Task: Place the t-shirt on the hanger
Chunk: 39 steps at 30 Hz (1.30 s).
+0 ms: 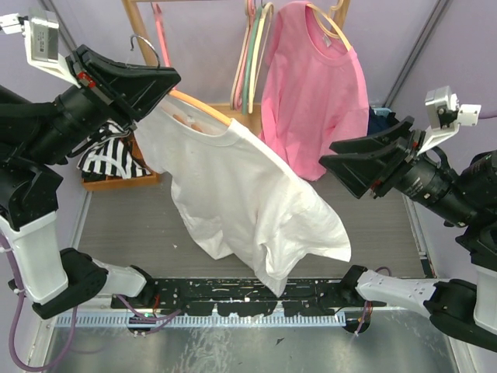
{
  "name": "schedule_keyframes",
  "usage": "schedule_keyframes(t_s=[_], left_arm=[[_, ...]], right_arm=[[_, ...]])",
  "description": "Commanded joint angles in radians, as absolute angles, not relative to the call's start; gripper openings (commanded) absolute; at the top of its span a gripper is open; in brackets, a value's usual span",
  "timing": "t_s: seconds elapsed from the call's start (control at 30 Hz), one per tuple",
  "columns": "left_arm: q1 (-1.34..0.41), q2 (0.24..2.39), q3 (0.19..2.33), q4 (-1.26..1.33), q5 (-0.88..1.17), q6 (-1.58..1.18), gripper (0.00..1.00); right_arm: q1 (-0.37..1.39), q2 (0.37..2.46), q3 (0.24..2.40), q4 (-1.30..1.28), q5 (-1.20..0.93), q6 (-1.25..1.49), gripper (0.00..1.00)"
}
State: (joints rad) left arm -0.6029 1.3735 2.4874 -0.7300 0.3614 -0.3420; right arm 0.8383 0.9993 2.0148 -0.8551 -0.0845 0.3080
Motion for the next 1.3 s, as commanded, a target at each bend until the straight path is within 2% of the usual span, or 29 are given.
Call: schedule_keyframes(t_s=[0.0,0.23,0.43,0.6,0.67,0.8,0.87,1.03,1.27], left_arm=[[-0.601,1.36,2.45,-0.652,0.372,-0.337,0.0],[-0.601,1.337,2.404,-0.66,0.359,-0.332,0.0],[-0.601,1.328,2.39,-0.66,0.359,-0.342,0.0],[-0.601,1.31,2.362,-0.659,0.354,-0.344,0.0],[-0.602,1.306,2.351,-0.662,0.346,-0.342,0.0],[-0.601,1.302,2.326,-0.666,0.339,-0.34,0.0],[-0.601,1.301,2.319,-0.676,0.332,-0.337,0.0],[-0.601,1.299,2.316,-0.739,0.293,-0.311,0.0],[-0.601,1.31,2.315,-0.801,0.241,-0.287,0.0]], right_arm=[[0.839,0.947,1.941,-0.802,-0.227,0.283,0.54],[0.839,0.881,1.812,-0.749,-0.438,0.303,0.56],[0.839,0.869,1.76,-0.782,-0.339,0.26,0.56],[0.839,0.863,1.701,-0.774,-0.339,0.242,0.56],[0.839,0.858,1.687,-0.759,-0.361,0.244,0.52],[0.839,0.853,1.685,-0.748,-0.396,0.247,0.2],[0.839,0.843,1.691,-0.748,-0.388,0.247,0.09],[0.839,0.814,1.705,-0.738,-0.369,0.253,0.01],[0.839,0.788,1.702,-0.695,-0.395,0.261,0.01]])
